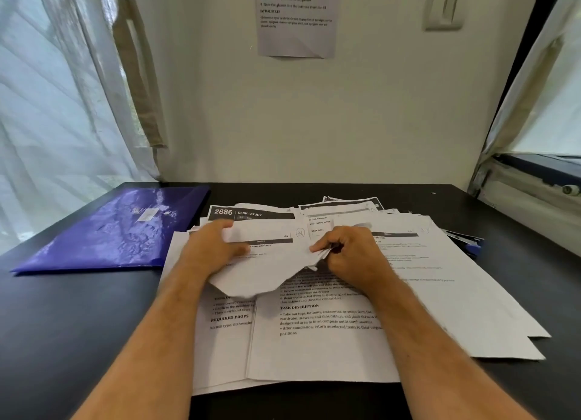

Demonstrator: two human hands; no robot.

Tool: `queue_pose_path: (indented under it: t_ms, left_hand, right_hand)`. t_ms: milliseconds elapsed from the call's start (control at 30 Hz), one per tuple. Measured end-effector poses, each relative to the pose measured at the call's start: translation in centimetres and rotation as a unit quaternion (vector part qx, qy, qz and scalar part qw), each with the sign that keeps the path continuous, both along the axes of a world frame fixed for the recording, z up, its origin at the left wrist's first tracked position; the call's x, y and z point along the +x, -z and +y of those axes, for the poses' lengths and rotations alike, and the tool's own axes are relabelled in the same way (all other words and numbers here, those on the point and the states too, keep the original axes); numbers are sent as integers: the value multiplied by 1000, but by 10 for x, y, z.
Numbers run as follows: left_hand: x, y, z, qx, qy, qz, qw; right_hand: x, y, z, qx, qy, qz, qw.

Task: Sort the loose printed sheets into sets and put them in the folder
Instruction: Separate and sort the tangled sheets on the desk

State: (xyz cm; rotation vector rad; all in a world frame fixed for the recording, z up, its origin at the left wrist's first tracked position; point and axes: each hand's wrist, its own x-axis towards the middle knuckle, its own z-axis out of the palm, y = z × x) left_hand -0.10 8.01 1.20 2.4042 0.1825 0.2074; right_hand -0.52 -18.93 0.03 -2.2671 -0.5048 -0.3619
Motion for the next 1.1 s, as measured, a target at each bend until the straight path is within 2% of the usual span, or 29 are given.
queue_pose_path:
  t_ms: [67,300,400,500,633,733,833,900,1000,1067,1100]
  left_hand:
    - [2,5,-2,74,-11,24,997]
    - [12,15,8,36,-28,55,997]
    - [10,11,6,19,-35,3,999]
    - [0,-2,3,-93,56,-78,991]
    - [-23,-22,3,-279,258,-16,925]
    - [-25,-21,2,-273,302,36,913]
    - [-24,-19,-2,-259,303,48,916]
    - [-26,-19,-4,-288,299,42,909]
    - [-22,-18,0,-350,228,7,909]
    - [-14,-14,2,-333,147,-58,929]
    - [-8,-11,5,-272,92,-98,953]
  right_hand:
    - [-1,-1,0,-10,0,3,1000]
    - [0,-2,2,-7,0,0,1000]
    - [2,1,2,-3,1,-6,1000]
    - [4,3,3,13,1,-20,1000]
    - [3,1,4,21,-10,-31,999]
    - [-2,-2,4,40,-18,-13,999]
    - [-4,-3,4,31,-18,-42,999]
    - [-1,-2,3,7,-6,-50,999]
    - [0,0,3,7,-5,-45,999]
    - [-1,0,3,11,-10,-45,999]
    - [-1,0,3,13,-8,-48,999]
